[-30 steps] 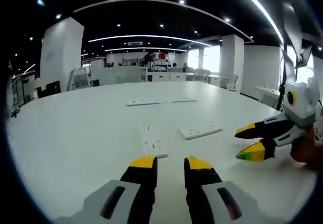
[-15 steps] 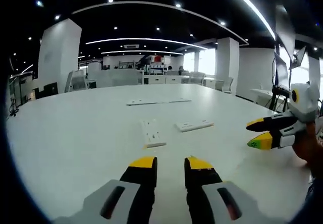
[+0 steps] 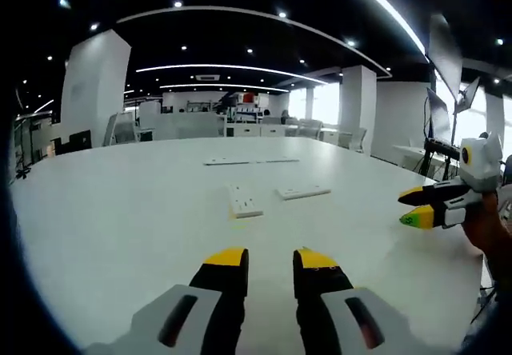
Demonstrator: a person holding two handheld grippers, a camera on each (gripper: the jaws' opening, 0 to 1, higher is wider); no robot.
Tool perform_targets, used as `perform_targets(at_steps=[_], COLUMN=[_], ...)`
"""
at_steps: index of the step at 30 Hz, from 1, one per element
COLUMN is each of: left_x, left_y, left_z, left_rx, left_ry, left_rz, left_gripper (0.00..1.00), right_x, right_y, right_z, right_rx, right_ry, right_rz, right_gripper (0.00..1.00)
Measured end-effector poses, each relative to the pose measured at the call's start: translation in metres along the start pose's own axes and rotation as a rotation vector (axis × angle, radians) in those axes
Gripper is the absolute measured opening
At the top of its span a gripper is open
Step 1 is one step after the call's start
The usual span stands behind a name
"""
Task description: Locate the socket holder cover, grip the socket holder cover, clip it into the socket holder slot.
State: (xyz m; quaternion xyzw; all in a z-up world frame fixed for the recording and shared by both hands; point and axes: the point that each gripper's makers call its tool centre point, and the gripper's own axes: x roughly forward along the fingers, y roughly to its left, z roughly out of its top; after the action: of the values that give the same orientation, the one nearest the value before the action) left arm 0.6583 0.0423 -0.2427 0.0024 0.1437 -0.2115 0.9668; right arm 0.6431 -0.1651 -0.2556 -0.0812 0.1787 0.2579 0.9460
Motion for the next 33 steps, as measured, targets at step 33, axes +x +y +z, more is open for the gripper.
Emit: perform_targets(at_steps=[33], left_x=[-0.074], left_y=[-0.011], left_z=[-0.009], left_rx=[-0.037], left_ry=[-0.070], left_rz=[0.009], left_gripper=[0.26], right_x=[-0.070], right_y=[0.035], right_z=[-0.026], right_rx=[0.106], right_ry=[-0.010], right_rz=[0.006], right_gripper=[0.39])
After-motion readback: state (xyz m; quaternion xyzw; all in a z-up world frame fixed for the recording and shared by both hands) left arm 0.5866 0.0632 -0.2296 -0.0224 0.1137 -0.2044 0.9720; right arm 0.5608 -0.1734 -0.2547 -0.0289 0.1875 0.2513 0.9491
